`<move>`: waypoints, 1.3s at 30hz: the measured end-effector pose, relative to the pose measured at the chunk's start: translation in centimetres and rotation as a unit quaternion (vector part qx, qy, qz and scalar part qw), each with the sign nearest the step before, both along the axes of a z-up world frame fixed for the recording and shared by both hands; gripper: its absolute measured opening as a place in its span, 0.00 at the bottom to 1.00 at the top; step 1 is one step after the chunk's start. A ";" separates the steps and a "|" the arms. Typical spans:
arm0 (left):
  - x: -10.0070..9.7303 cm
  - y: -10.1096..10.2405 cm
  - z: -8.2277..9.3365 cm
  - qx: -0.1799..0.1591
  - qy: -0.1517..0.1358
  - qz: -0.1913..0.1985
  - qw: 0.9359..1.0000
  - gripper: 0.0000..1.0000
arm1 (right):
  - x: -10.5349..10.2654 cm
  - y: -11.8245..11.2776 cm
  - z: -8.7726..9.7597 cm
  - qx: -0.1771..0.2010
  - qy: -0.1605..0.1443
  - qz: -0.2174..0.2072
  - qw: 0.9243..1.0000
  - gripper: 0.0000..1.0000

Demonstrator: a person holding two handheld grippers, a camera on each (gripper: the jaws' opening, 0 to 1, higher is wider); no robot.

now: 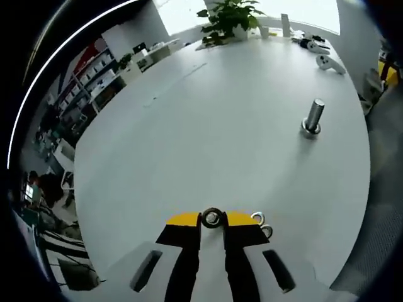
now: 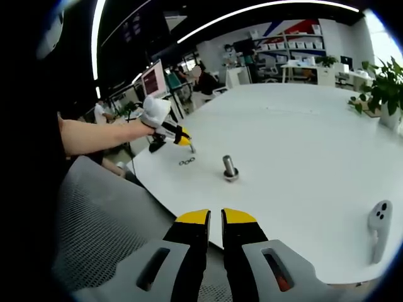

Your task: Place the washer onto the threaded stud by aligning its center hole with the stud, sliding it down to the base, and recovering from edge contact or off-axis alignment until the washer reaches the visible bottom stop.

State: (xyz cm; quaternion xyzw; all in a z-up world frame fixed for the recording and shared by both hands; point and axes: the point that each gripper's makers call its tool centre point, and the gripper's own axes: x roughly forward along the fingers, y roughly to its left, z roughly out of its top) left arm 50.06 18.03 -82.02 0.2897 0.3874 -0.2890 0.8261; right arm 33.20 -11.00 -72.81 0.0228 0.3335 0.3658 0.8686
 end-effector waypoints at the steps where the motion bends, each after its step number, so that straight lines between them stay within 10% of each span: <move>1: 0.0 0.0 0.0 0.000 0.000 0.000 1.000 0.11 | 0.0 0.0 0.0 0.000 0.000 0.000 1.000 0.10; 25: -1.0 -0.5 0.2 -0.034 0.048 0.001 0.998 0.09 | 0.0 0.1 0.1 0.000 -0.001 0.002 1.000 0.10; 30: -0.9 -1.1 0.3 -0.135 0.086 0.065 0.985 0.07 | -0.1 0.1 0.0 0.000 0.000 0.003 1.000 0.10; 39: -1.2 -0.2 0.2 -0.098 0.074 0.052 0.991 0.07 | -0.1 0.1 0.0 -0.002 0.000 0.005 1.000 0.10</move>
